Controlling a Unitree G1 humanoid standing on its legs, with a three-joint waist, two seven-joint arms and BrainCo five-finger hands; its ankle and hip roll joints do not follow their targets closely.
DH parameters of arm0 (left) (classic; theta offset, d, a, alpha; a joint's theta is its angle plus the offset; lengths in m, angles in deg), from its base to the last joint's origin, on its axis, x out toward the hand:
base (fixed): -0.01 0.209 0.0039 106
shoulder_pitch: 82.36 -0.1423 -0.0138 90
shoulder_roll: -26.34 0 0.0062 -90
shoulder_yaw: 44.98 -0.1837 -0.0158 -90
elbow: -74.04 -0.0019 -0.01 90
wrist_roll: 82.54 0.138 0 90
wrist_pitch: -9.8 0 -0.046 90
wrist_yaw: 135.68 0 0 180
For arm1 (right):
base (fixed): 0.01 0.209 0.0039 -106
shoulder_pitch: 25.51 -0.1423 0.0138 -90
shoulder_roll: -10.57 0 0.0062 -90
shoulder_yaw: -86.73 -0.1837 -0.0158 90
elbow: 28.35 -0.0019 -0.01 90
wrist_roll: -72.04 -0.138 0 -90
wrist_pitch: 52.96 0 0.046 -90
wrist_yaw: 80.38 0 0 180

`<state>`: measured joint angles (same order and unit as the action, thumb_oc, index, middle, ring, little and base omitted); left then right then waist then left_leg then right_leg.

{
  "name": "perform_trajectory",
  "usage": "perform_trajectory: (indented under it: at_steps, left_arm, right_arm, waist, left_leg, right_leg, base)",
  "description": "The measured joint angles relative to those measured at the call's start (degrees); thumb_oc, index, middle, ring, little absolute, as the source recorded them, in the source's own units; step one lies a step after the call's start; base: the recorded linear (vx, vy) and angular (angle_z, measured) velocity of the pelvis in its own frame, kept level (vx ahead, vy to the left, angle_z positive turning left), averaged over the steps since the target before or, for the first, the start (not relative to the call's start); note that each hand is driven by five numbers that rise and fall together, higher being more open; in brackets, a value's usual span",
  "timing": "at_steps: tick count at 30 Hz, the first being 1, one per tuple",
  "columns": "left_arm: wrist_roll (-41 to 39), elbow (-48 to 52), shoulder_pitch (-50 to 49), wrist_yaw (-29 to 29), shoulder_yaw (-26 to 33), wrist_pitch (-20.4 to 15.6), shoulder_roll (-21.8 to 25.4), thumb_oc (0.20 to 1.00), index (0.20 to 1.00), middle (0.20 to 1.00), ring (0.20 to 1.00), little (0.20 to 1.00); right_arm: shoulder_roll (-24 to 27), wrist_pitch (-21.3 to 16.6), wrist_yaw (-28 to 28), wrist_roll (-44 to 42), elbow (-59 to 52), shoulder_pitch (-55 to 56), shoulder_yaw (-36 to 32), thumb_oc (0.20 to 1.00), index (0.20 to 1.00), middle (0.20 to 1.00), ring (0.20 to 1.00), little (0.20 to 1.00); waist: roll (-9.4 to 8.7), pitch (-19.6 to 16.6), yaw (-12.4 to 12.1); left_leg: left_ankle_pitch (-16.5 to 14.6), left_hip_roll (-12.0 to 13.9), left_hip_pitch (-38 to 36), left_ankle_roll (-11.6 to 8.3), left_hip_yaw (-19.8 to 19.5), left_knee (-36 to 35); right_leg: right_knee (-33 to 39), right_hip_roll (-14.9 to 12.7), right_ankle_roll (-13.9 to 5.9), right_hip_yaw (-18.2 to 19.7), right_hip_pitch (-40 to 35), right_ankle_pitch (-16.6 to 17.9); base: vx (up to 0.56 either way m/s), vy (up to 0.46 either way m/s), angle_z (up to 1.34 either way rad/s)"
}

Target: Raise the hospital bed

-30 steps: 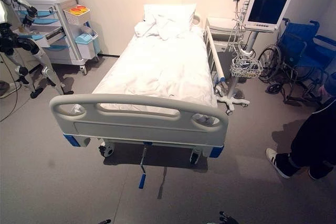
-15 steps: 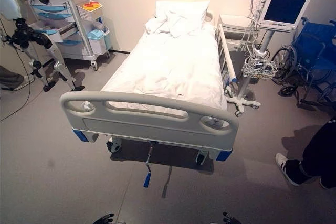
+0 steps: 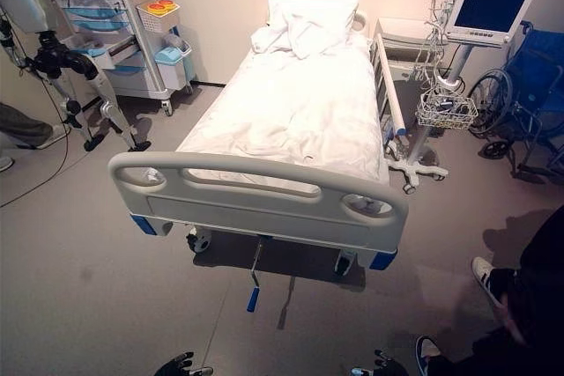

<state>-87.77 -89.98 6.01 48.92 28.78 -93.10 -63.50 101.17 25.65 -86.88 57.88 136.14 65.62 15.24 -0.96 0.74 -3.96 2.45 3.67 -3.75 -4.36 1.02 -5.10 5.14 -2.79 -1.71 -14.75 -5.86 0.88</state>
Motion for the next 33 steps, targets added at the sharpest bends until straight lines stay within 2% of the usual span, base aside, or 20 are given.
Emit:
perform_trajectory:
  at_steps: [33]
  left_arm:
    - [-0.03,-0.15,-0.07,0.35,0.05,0.08,0.11,1.000,1.000,1.000,1.000,1.000]
  right_arm:
    - [0.22,0.26,-0.34,0.01,0.58,0.27,-0.61,1.000,1.000,1.000,1.000,1.000]
  waist:
    - [-0.44,-1.24,-0.03]
  left_leg:
    - [-0.16,0.32,-0.65,-0.21,1.14,-0.20]
  right_leg:
    - [0.00,0.58,0.18,1.57,0.08,-0.03]
  base:
    - [0.00,0.001,-0.01]
